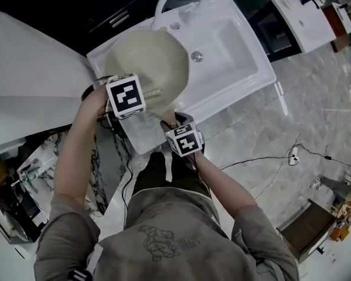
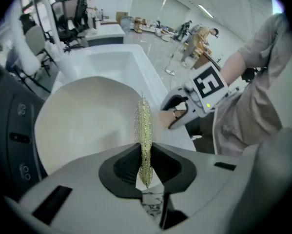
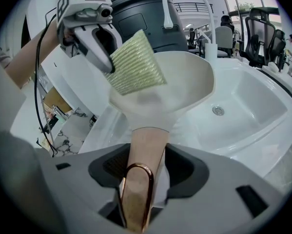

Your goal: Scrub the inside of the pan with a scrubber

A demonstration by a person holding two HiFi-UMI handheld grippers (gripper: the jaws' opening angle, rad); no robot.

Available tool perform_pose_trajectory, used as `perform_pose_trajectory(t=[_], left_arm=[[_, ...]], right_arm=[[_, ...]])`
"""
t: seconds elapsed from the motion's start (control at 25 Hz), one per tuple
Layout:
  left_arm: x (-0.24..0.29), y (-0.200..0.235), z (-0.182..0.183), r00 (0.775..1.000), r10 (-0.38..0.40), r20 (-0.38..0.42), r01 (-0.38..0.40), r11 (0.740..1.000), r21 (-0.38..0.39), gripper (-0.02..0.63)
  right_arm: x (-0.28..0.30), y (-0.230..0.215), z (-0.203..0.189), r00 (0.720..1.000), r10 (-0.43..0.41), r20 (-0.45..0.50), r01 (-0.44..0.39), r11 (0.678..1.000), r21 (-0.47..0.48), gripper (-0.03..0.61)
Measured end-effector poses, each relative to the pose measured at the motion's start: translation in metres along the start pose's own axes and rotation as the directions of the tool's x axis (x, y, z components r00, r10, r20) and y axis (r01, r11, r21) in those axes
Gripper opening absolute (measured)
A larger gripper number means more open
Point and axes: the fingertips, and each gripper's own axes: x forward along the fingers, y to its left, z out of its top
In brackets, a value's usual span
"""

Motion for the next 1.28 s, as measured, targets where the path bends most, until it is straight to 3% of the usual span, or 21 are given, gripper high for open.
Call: perform_pose_trajectory(t=[0.08,0.2,0.4,0.52,0.64,0.72,0.88,1.04,1.08,1.12,1.28], left_arm=[[-0.018,0.032,0.009,0.987,0.139,0.076,-0.134,0.989,-0.067,0.066],[-0.036,0.078,0.017,0.930,0.347,0.123,-0.328,0.932,-0.151,0.066],[-0.042,0.129,0.016,0.806,0.588,0.069,-0.577,0.807,-0.125,0.066],[-0.042,0.150,0.022,0.711,0.701,0.052,-0.696,0.712,-0.093,0.066],[-0.044,0.168,0.028,0.607,0.792,0.061,-0.789,0.610,-0.075,0.067],[-0.042,0.175,0.031,0.565,0.821,0.077,-0.818,0.570,-0.074,0.067],[-0.031,0.183,0.037,0.518,0.849,0.108,-0.850,0.525,-0.045,0.067],[-0.014,0.182,0.045,0.451,0.886,0.111,-0.893,0.448,0.054,0.067],[-0.008,0.181,0.047,0.444,0.889,0.109,-0.896,0.437,0.079,0.067],[-0.001,0.180,0.048,0.446,0.888,0.108,-0.894,0.438,0.093,0.067],[0.020,0.177,0.049,0.493,0.864,0.107,-0.870,0.484,0.099,0.067]], right_arm=[[0.000,0.000,0.000,1.000,0.000,0.001,0.000,1.000,-0.001,0.229],[-0.001,0.000,0.000,1.000,-0.002,0.000,0.002,1.000,-0.001,0.229],[0.000,0.002,0.000,1.000,0.000,0.000,0.000,1.000,0.000,0.229],[-0.001,0.001,-0.001,1.000,-0.002,-0.003,0.002,1.000,0.003,0.229],[0.000,0.001,-0.001,1.000,-0.001,-0.004,0.001,1.000,0.005,0.229],[-0.001,0.002,0.000,1.000,0.001,-0.004,-0.001,1.000,0.006,0.229],[-0.002,0.002,0.000,1.000,0.003,-0.001,-0.003,1.000,0.009,0.229],[-0.003,0.002,0.000,1.000,0.003,0.000,-0.003,1.000,0.016,0.227],[-0.003,0.002,0.000,1.000,0.003,0.000,-0.003,1.000,0.017,0.227],[-0.003,0.002,0.000,1.000,0.004,-0.001,-0.004,1.000,0.017,0.227],[-0.003,0.002,0.000,1.000,0.006,-0.002,-0.006,1.000,0.019,0.227]])
